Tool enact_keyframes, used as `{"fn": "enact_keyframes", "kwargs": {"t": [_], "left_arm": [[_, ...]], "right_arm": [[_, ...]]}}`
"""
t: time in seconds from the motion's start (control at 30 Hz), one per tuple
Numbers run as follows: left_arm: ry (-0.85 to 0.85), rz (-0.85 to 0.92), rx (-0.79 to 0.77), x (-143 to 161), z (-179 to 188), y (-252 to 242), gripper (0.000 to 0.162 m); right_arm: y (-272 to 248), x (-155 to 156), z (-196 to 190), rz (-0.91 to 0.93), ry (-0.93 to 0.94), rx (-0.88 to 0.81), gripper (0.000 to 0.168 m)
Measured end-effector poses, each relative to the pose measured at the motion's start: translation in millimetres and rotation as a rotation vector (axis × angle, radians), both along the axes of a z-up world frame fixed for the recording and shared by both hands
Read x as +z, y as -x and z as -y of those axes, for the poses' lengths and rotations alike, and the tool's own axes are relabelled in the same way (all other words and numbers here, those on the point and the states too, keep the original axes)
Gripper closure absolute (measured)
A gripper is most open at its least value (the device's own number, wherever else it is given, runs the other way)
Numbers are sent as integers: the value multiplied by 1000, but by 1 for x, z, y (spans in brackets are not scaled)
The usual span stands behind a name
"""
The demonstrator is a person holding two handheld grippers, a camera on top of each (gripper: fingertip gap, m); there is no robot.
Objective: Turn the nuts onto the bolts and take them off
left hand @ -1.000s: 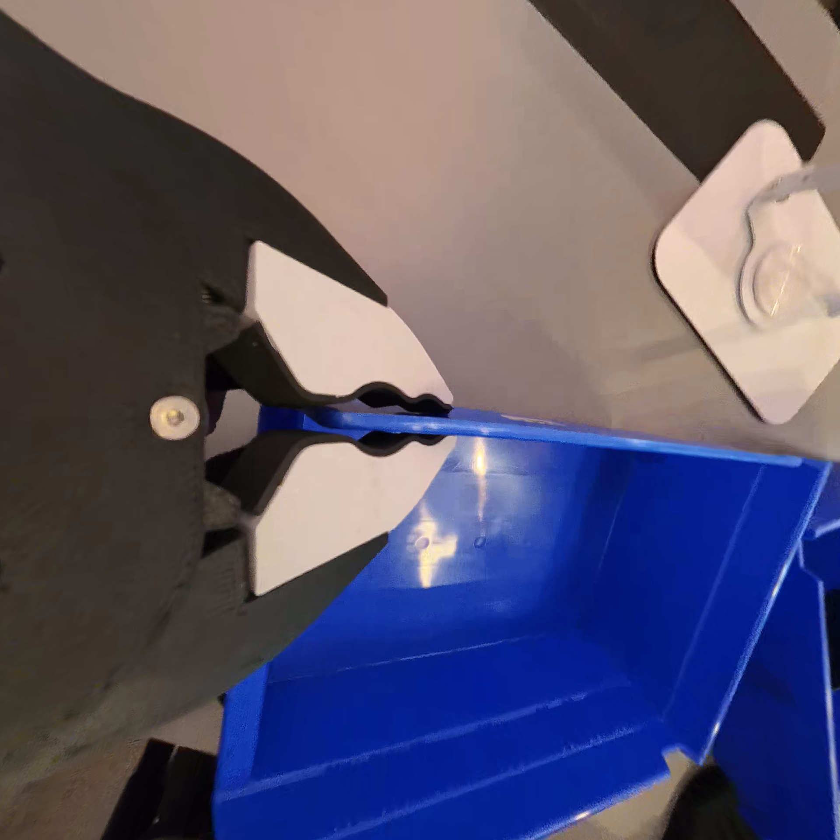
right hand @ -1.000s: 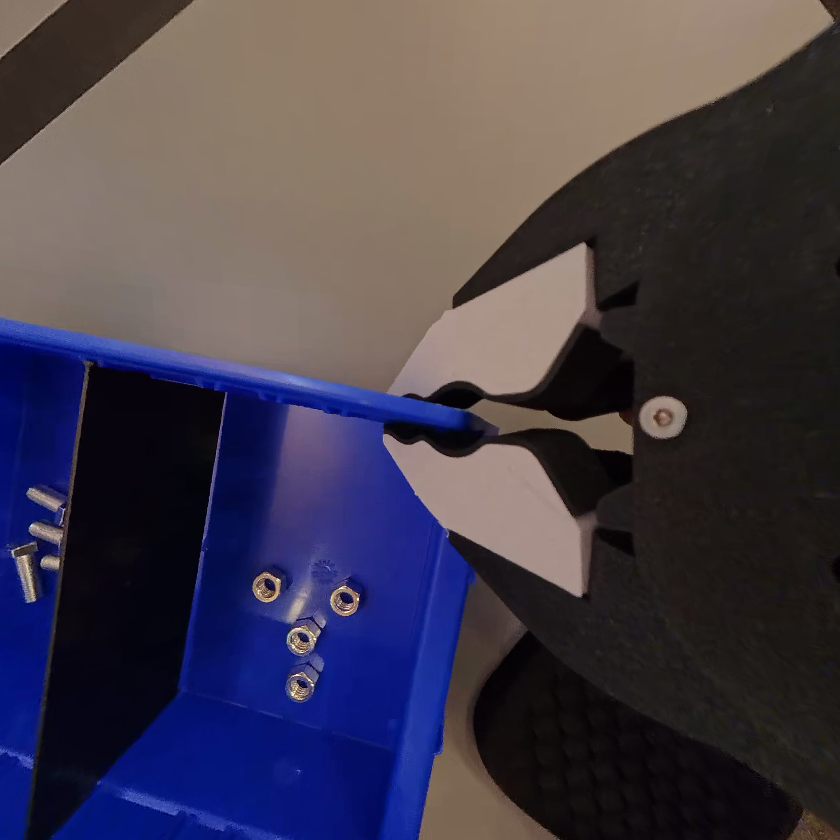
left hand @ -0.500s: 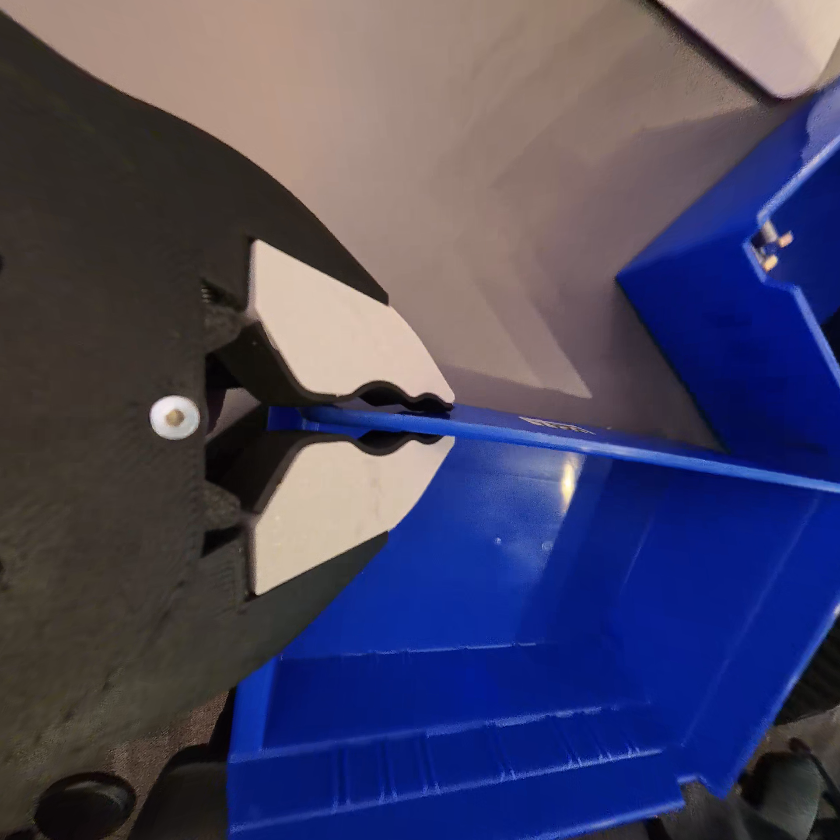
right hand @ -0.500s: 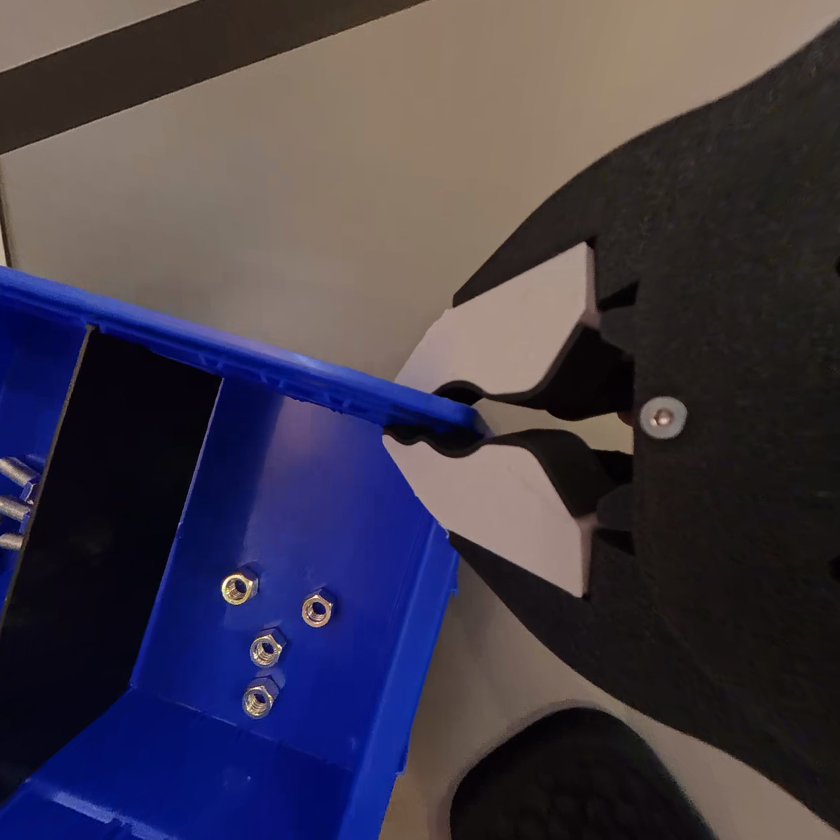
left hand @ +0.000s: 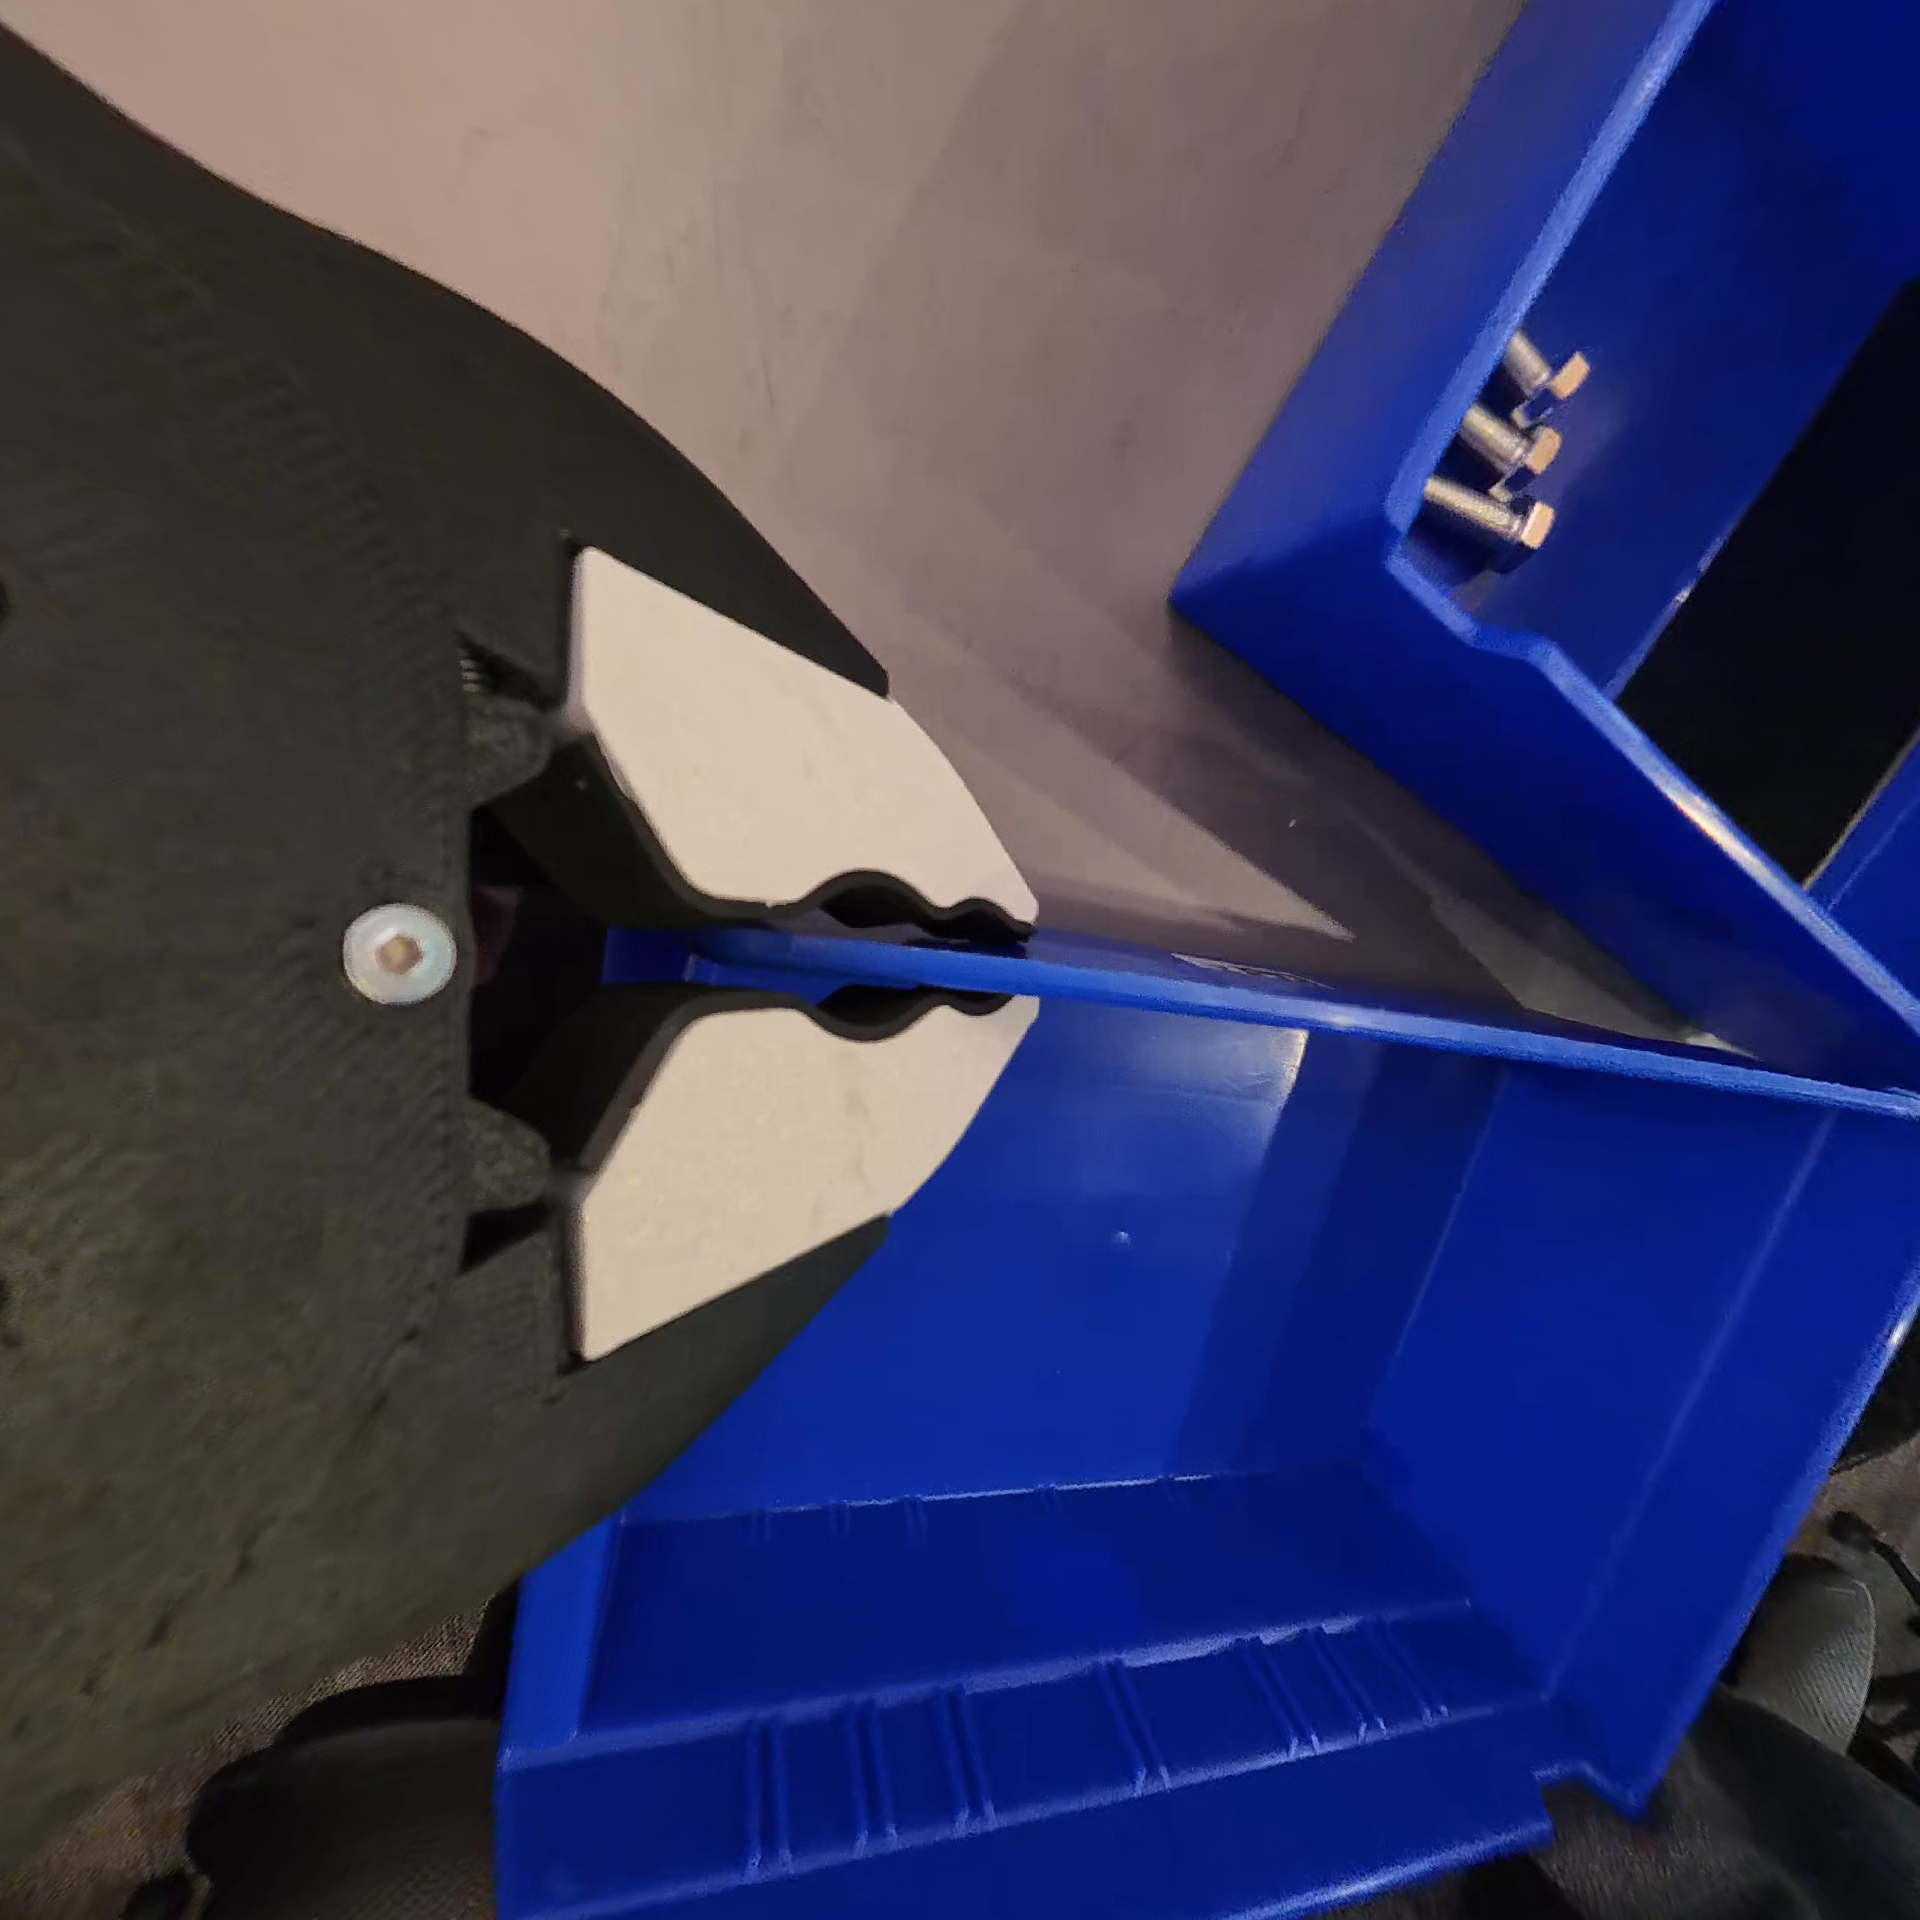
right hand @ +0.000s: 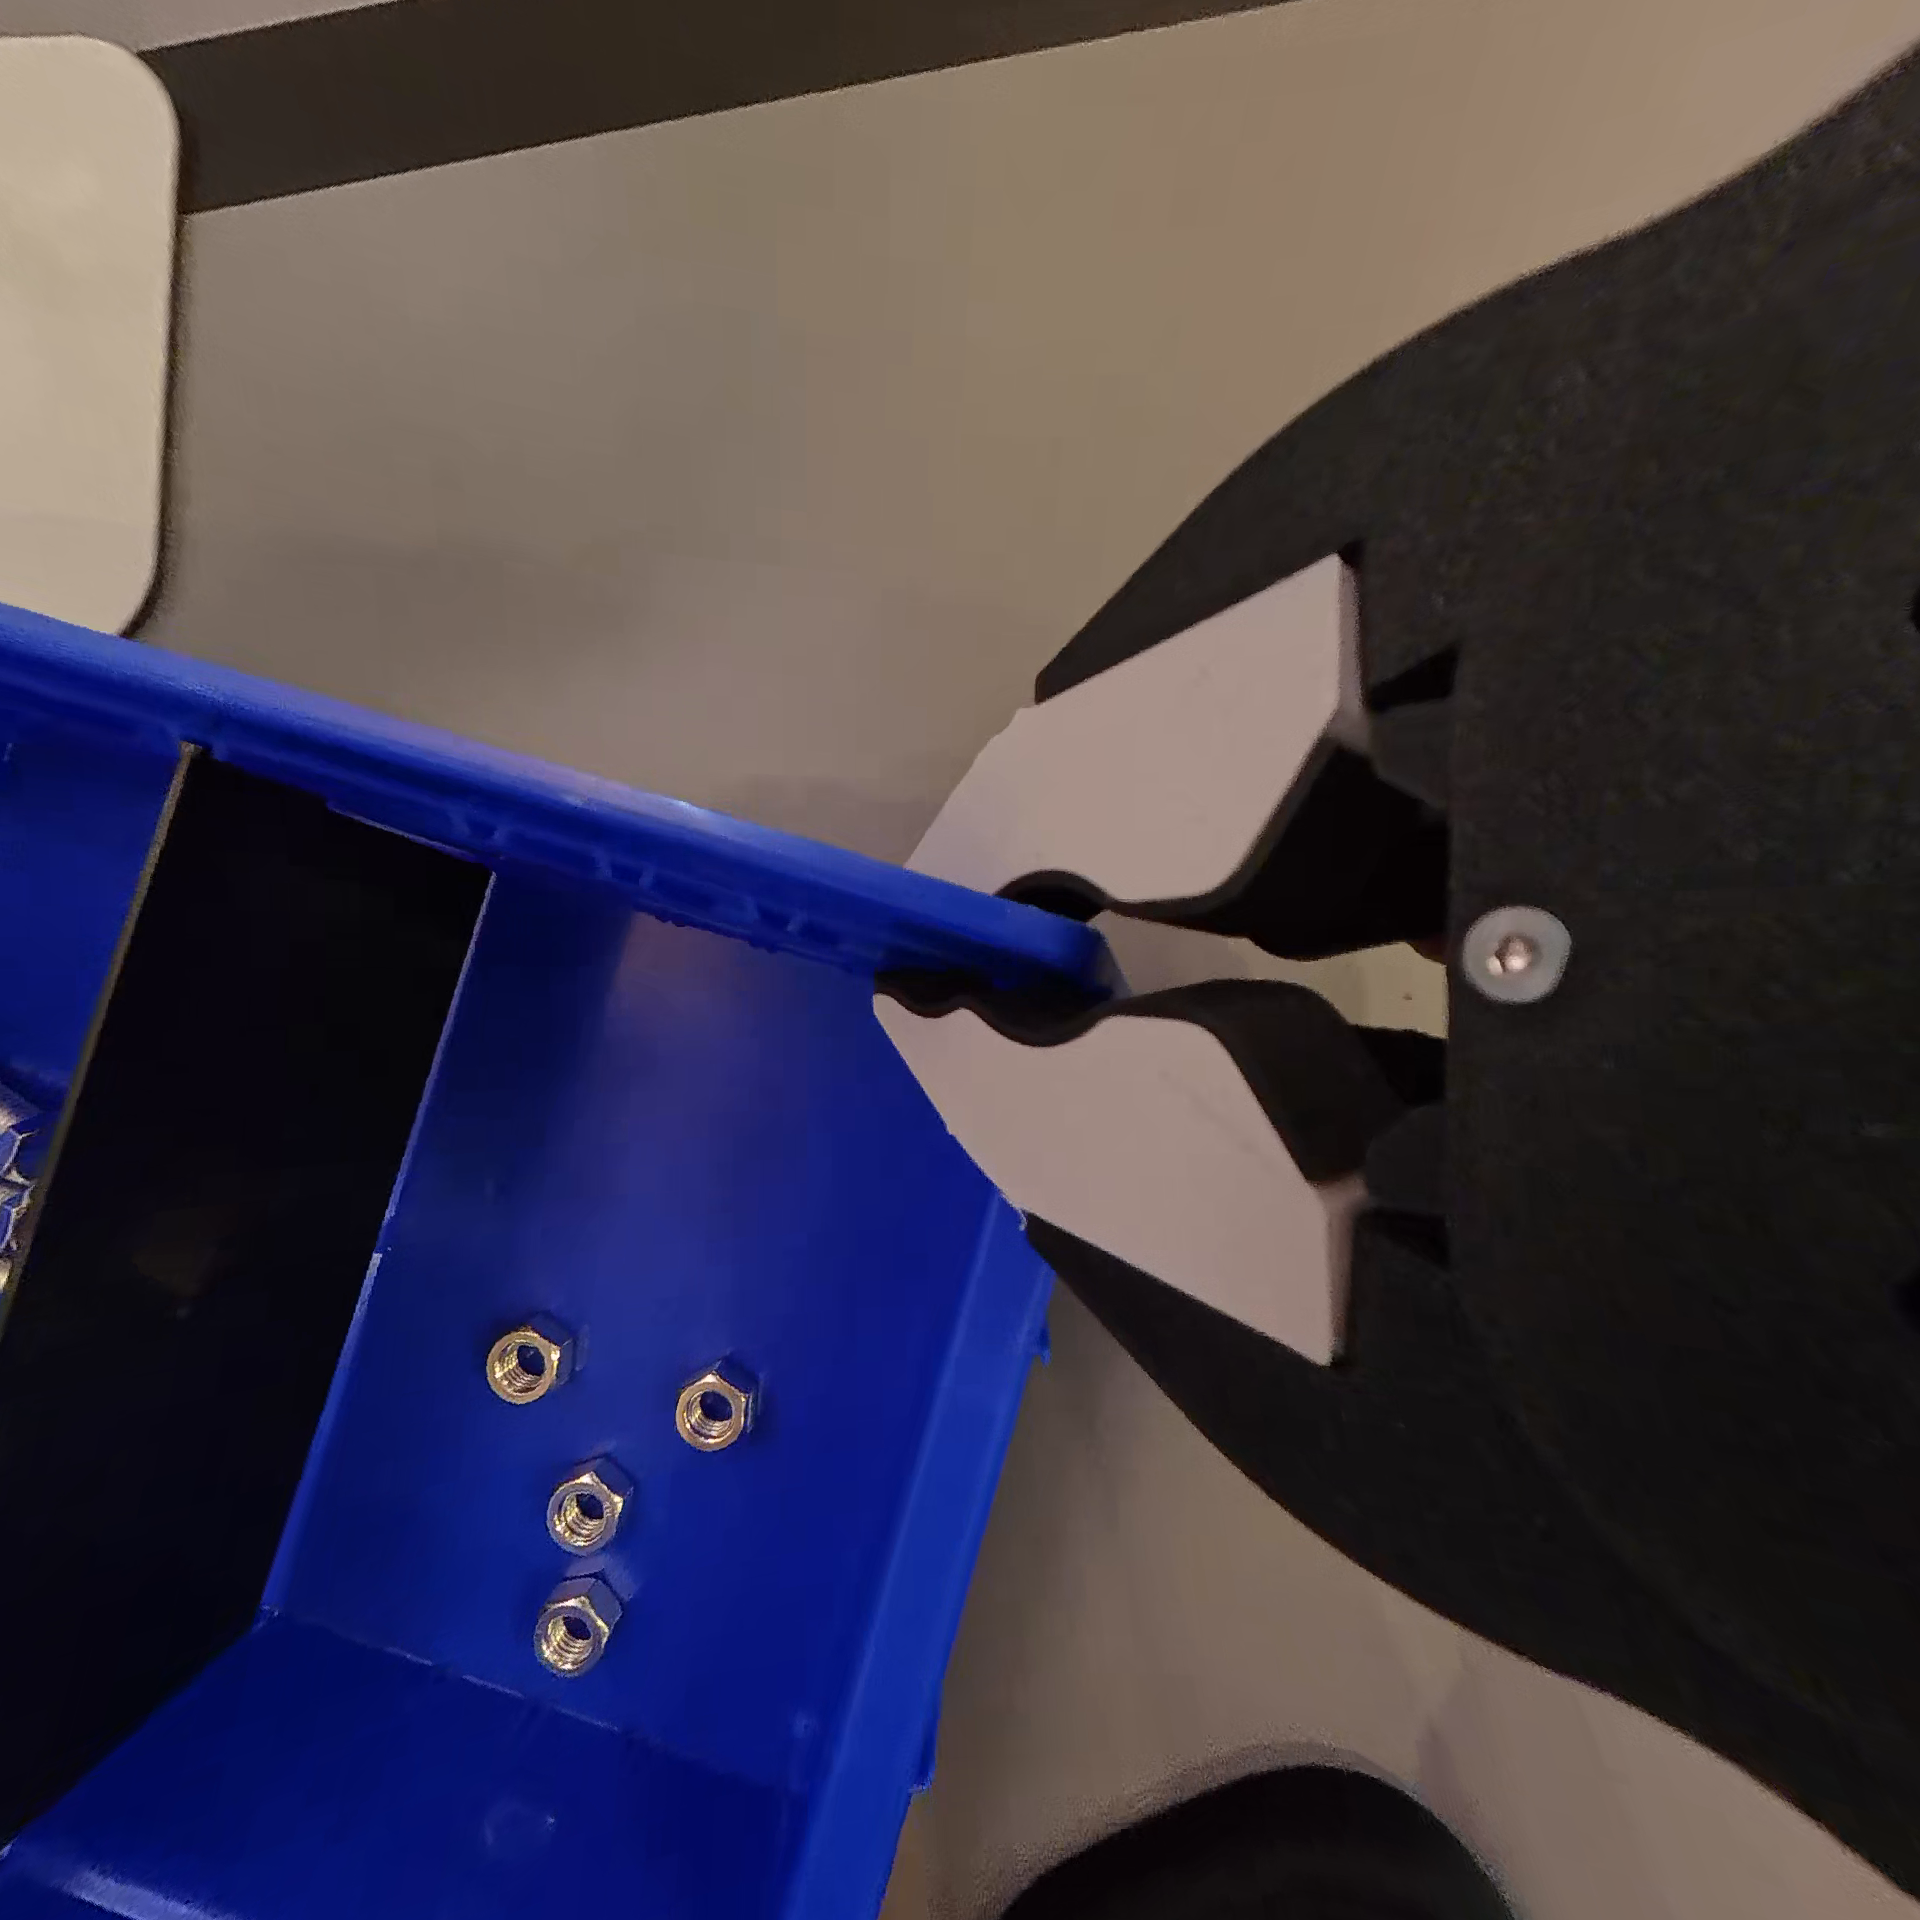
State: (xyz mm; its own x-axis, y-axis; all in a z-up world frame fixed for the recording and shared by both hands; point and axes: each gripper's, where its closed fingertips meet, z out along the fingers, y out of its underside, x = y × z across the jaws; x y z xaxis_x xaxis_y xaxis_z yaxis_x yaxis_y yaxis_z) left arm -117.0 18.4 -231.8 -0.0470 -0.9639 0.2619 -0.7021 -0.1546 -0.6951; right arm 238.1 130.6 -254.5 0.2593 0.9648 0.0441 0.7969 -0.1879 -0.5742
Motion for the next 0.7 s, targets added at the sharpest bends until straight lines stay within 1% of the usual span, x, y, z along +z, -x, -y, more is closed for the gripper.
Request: {"fn": "enact_keyframes", "kwargs": {"t": [0.17,0.33,0.37,0.4,0.43,0.47,0.5,0.57,0.6,0.63,0.7], "left_arm": [[15,16,14,-1,2,-1,156],[43,56,59,-1,2,-7,152],[62,54,45,-1,5,-5,154],[76,46,47,-2,6,-3,153],[89,33,63,-3,7,0,151],[90,35,79,-1,6,3,141],[91,40,96,1,5,6,136],[108,34,150,7,0,16,119],[85,32,204,11,-9,20,113],[66,33,261,18,-19,24,112],[53,61,353,35,-38,26,100]], "right_arm": [[29,-2,-17,6,13,71,163],[74,-3,-38,10,18,110,163],[81,-4,-41,11,26,107,163],[86,-3,-46,12,26,91,160],[89,0,-51,11,7,62,153],[90,7,-55,-1,-14,24,147],[90,16,-57,-20,-31,-19,144],[85,37,-53,-46,-55,-125,135],[83,47,-45,-60,-47,-180,132],[82,58,-32,-80,-22,-219,130],[84,74,4,-109,26,-266,123]]}}
